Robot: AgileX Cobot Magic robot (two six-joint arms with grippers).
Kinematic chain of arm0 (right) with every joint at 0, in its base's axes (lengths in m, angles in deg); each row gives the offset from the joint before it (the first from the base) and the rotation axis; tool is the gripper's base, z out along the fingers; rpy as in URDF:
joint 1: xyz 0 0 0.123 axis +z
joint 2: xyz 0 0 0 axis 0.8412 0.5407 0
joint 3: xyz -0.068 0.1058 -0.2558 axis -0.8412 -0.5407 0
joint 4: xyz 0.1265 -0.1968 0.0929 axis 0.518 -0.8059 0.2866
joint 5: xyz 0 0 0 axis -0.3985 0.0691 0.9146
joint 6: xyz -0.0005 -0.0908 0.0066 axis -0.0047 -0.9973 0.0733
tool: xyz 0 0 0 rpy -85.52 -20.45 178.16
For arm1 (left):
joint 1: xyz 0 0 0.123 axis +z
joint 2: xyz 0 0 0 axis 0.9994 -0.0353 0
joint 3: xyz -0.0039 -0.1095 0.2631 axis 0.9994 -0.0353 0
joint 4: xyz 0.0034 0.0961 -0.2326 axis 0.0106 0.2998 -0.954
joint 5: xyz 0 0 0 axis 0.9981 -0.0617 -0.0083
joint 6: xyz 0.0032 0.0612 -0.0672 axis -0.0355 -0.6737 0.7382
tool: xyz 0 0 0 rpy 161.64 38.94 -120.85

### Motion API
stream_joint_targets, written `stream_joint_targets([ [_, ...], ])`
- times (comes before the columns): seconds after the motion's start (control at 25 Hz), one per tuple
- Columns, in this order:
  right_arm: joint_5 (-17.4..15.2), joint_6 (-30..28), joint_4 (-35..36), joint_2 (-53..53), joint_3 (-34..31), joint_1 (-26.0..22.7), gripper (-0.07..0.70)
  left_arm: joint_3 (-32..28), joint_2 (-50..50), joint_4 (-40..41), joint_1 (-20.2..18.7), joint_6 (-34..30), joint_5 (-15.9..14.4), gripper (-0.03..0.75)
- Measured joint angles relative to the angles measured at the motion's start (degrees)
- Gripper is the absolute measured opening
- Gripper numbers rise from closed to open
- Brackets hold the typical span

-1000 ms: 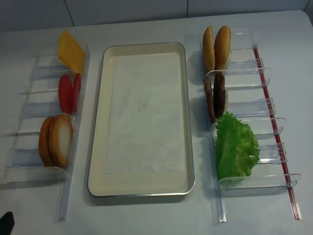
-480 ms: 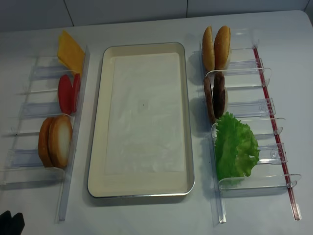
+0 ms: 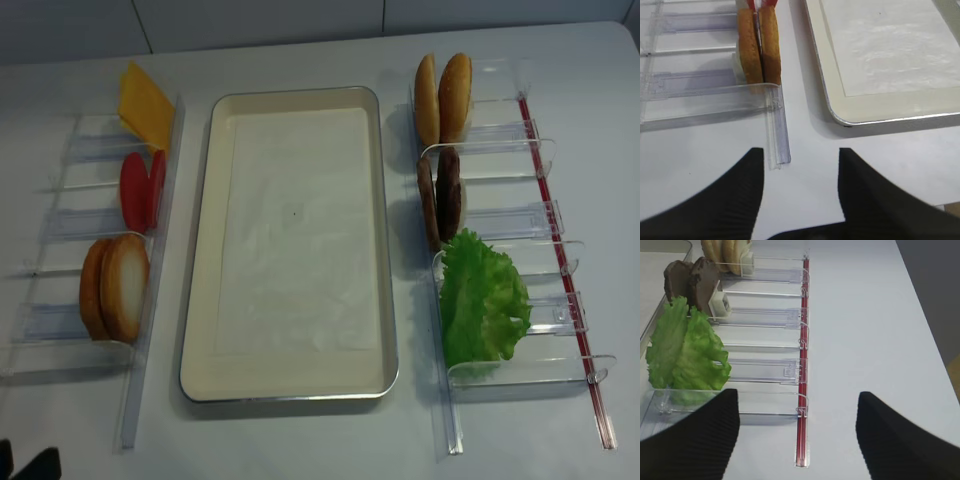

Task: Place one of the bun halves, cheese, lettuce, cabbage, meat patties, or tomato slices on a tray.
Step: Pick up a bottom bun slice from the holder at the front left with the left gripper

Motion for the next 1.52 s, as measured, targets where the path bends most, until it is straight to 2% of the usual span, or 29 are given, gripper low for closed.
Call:
stream_joint_targets([
  [0.32, 0.0, 0.0, 0.0, 0.0, 0.0, 0.0, 0.501, 9.79, -18.31, -1.25, 0.0, 3.99, -0.14, 0.403],
  [0.84, 0.0, 0.0, 0.0, 0.0, 0.0, 0.0, 0.501, 18.13, -45.68, -2.08, 0.0, -0.46, 0.78, 0.433],
  [1.52, -0.1, 0.0, 0.0, 0.0, 0.0, 0.0, 0.501, 32.4, -66.44, -0.94, 0.0, -2.51, 1.35, 0.433],
])
